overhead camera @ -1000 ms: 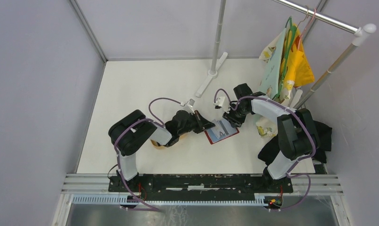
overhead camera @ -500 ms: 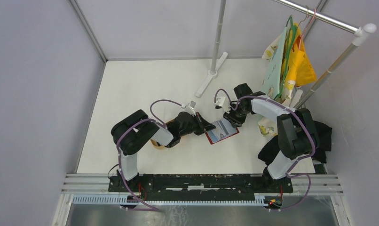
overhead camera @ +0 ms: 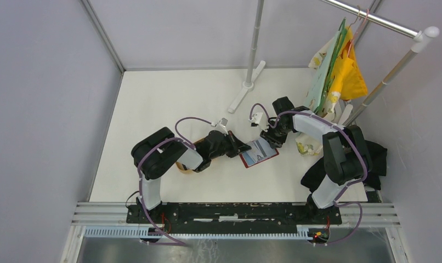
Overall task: Put the credit cards into the card holder
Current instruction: Insert the credit card into the card holder.
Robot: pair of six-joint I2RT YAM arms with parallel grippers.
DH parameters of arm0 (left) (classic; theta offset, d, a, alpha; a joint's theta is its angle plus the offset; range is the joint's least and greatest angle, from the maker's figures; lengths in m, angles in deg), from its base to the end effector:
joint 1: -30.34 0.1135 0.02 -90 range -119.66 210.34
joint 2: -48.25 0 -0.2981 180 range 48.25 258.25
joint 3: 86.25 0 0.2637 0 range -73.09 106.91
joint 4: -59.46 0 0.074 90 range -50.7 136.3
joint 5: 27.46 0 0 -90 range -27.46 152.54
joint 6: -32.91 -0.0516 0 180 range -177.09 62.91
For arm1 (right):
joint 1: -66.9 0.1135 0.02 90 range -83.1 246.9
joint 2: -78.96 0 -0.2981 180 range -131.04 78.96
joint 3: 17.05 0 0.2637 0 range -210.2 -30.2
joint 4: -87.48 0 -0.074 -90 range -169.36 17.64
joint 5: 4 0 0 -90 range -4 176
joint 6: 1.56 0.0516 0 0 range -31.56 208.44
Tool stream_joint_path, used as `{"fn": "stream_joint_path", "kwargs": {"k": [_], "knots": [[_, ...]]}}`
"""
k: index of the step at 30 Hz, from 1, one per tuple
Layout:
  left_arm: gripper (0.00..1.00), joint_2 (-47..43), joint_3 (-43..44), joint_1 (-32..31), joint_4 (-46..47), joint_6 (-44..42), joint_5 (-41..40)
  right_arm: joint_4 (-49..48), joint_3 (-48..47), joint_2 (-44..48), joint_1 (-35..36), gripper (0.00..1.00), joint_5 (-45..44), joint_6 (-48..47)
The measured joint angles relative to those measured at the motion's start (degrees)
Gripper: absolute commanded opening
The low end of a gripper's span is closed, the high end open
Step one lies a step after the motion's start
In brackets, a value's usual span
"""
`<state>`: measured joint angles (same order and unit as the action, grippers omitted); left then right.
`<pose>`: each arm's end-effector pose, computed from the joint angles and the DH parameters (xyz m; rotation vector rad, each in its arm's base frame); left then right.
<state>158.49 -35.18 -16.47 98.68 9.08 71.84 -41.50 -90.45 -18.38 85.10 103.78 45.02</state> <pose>0.2511 -0.2796 0.1241 -0.2475 2.2001 -1.3909 0.3096 0.1184 0.1832 -1.4833 2.3744 0.3466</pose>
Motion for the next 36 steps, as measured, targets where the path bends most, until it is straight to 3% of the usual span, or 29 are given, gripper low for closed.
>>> {"fn": "stream_joint_path", "kwargs": {"k": [36], "knots": [[0.02, 2.4, 5.2, 0.0, -8.3, 1.9, -0.1, 0.6, -0.3, -0.3, -0.3, 0.38, 0.0, -0.2]]}}
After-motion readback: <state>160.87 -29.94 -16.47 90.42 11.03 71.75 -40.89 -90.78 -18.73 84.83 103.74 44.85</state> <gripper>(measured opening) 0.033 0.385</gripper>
